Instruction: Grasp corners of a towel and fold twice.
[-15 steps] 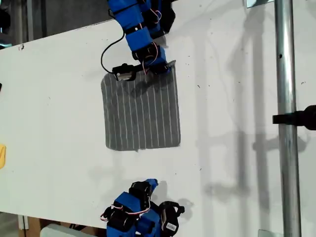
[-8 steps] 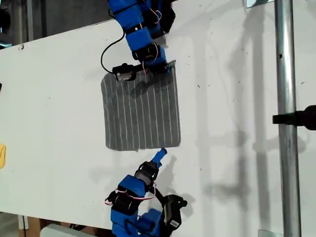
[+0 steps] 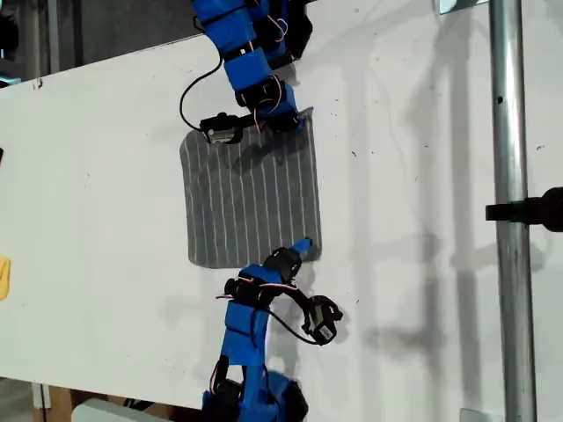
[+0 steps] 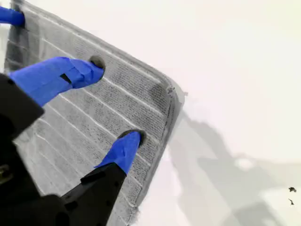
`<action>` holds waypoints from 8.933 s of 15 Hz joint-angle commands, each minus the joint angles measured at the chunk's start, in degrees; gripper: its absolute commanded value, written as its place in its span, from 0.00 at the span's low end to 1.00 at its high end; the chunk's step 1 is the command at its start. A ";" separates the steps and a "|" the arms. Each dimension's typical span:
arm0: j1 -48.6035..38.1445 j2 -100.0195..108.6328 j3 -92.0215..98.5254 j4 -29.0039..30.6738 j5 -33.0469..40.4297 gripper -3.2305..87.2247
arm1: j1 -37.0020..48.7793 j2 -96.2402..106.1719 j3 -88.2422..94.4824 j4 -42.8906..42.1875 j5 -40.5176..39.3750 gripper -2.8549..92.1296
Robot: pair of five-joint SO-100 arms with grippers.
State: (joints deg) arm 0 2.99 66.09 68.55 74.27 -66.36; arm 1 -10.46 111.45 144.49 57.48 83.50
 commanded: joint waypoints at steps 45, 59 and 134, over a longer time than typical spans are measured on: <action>-30.85 5.98 -13.36 20.04 13.01 0.00 | 47.29 10.02 -30.06 17.31 -50.89 0.03; -21.27 -0.35 4.66 9.05 -4.04 0.00 | 34.19 19.25 -2.46 5.54 -34.54 0.03; -12.83 132.71 109.95 0.35 -6.42 0.09 | 32.26 59.50 10.90 -0.09 -16.26 0.03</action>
State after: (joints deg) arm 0 -8.17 198.46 178.24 74.53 -80.42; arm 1 20.39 157.24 149.94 50.62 66.18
